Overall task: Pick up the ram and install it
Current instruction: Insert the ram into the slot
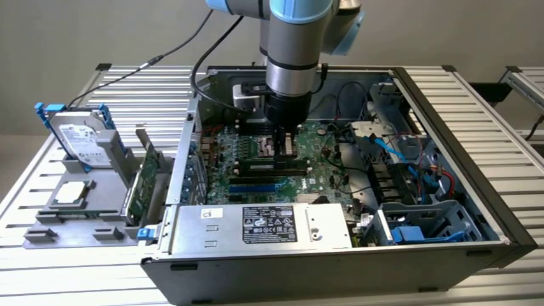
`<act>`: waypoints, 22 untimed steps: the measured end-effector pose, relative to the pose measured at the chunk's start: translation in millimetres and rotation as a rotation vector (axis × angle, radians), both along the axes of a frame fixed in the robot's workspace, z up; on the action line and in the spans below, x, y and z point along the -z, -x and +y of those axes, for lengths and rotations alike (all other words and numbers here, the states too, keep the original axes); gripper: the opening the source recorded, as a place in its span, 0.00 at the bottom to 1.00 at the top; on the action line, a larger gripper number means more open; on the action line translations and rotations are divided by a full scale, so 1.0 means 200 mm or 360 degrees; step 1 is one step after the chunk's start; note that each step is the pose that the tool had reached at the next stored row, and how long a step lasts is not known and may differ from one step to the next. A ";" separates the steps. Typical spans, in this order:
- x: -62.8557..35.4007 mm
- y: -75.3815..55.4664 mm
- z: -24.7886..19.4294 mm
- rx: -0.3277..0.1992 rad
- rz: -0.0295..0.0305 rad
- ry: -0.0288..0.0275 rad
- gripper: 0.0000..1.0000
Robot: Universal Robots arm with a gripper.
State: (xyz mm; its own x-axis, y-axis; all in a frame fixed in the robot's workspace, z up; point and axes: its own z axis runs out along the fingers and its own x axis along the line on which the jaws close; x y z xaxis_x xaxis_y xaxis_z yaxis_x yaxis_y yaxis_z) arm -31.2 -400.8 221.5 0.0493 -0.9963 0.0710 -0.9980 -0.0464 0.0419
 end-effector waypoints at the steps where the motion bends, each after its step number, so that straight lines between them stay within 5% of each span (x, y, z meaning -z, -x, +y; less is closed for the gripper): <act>1: 0.000 0.00 0.001 0.0000 0.00000 0.00001 0.14; 22: 0.016 0.00 0.006 0.0000 0.00001 0.00003 0.14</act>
